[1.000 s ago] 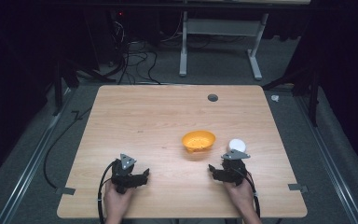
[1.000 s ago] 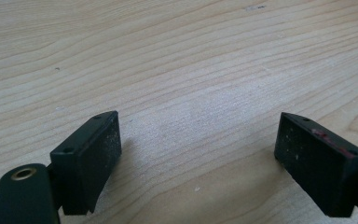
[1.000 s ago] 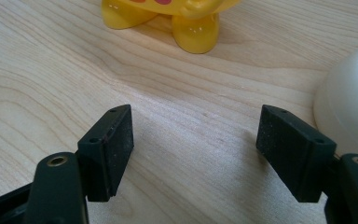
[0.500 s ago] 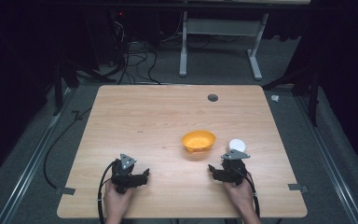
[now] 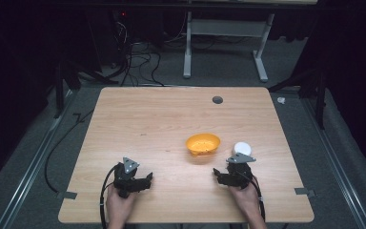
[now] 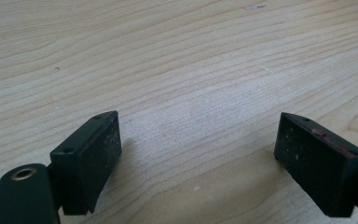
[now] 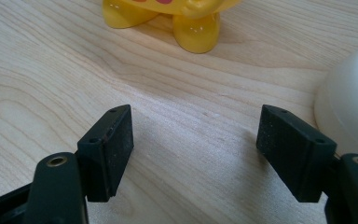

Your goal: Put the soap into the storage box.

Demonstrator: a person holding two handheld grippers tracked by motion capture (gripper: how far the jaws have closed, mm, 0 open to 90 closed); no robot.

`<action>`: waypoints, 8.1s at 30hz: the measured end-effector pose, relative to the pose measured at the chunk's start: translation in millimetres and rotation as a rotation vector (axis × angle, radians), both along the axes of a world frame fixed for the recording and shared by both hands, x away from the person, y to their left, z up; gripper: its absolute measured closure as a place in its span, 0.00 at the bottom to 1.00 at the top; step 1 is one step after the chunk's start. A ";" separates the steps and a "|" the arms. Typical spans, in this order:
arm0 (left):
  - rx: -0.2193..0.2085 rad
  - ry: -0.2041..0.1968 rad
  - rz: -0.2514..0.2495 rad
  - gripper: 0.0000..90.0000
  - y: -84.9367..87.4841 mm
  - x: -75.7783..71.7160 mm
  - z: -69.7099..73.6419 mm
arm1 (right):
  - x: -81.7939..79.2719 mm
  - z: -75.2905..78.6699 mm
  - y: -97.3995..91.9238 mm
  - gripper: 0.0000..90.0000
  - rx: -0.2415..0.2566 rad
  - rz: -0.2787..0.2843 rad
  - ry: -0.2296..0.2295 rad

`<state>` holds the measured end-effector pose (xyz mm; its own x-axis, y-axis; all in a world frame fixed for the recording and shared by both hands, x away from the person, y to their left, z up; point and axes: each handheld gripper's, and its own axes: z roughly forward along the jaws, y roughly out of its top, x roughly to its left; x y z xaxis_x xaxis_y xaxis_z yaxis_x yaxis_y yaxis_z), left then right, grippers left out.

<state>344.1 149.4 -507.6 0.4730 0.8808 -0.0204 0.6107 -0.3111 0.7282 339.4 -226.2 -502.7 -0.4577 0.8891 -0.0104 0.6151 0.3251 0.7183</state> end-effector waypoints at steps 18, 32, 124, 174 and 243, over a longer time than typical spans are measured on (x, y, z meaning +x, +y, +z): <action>0.000 0.000 0.000 0.17 0.0 0.0 0.0 | -7.0 7.6 -5.7 0.30 0.044 -0.016 -0.015; 0.000 0.000 0.000 0.17 0.0 0.0 0.0 | -19.7 16.9 -15.8 0.32 0.068 -0.020 -0.043; 0.000 0.000 -0.001 0.17 0.0 0.0 0.0 | 45.2 19.1 -58.3 0.17 0.042 -0.266 -0.014; 0.000 0.000 -0.001 0.17 0.0 0.0 0.0 | 42.3 16.9 -57.1 0.27 0.038 -0.241 -0.013; -0.001 0.000 -0.002 0.17 0.1 0.2 0.0 | 32.0 81.5 -2.1 0.27 0.129 0.013 -0.083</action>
<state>344.3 149.5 -507.6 0.4747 0.8799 -0.0212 0.6104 -0.3119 0.7281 371.5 -228.3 -421.3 -0.4717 0.8793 0.0656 0.5481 0.2341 0.8030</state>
